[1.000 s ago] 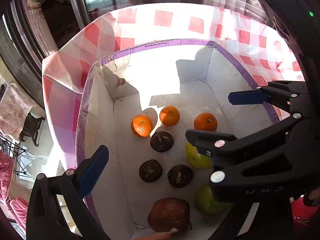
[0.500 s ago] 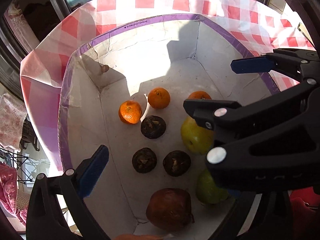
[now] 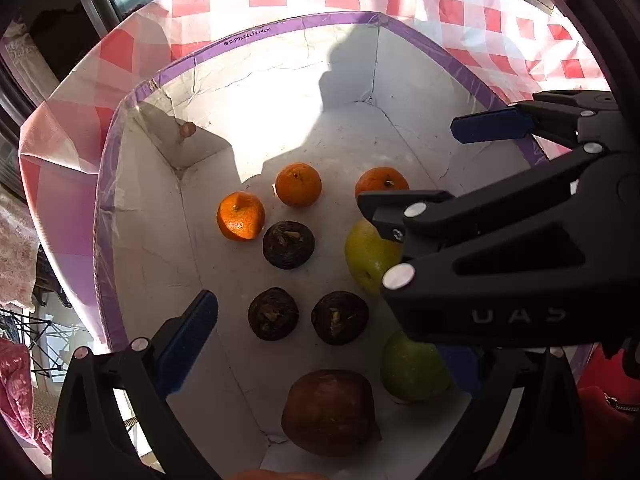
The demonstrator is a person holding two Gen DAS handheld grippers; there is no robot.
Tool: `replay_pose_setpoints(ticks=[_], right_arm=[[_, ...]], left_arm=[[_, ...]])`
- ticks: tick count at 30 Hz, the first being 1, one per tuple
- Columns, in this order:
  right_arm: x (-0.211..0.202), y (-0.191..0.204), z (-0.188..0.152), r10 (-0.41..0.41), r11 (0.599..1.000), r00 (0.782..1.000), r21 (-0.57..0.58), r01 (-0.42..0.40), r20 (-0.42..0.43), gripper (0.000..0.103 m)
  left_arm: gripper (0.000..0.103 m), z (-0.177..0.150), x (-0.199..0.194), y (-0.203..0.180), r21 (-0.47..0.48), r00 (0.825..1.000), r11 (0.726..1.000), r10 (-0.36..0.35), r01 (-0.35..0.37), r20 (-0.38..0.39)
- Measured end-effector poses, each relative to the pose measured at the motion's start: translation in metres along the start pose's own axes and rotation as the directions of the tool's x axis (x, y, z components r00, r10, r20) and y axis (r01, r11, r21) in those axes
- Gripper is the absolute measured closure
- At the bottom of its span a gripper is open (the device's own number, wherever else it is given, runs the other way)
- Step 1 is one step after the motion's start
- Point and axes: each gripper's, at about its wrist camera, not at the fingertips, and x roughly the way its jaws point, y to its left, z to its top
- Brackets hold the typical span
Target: Organize fruits
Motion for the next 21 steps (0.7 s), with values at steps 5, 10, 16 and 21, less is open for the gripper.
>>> replay_pose_setpoints(ticks=[5,10,16,21], right_arm=[[0.0004,0.0012,0.001,-0.007,1.0,1.0,-0.001,0.007,0.0,0.017],[0.001,0.0005,0.0021,-0.009,1.0,1.0,0.008,0.009,0.003,0.017],[0.0015,0.0005,0.0023,-0.01,1.0,1.0,0.008,0.01,0.004,0.017],[0.0014,0.0003,0.0018,-0.009,1.0,1.0,0.006,0.009,0.004,0.017]], left_arm=[[0.002,0.0,0.0004,-0.0006,0.009,1.0,1.0,-0.006,0.006,-0.005],[0.002,0.0005,0.002,-0.0014,0.02,1.0,1.0,-0.009,0.009,-0.014],[0.002,0.0013,0.0039,-0.003,0.03,1.0,1.0,-0.005,0.005,-0.023],[0.002,0.002,0.0044,-0.0032,0.034,1.0,0.999,-0.002,0.003,-0.028]])
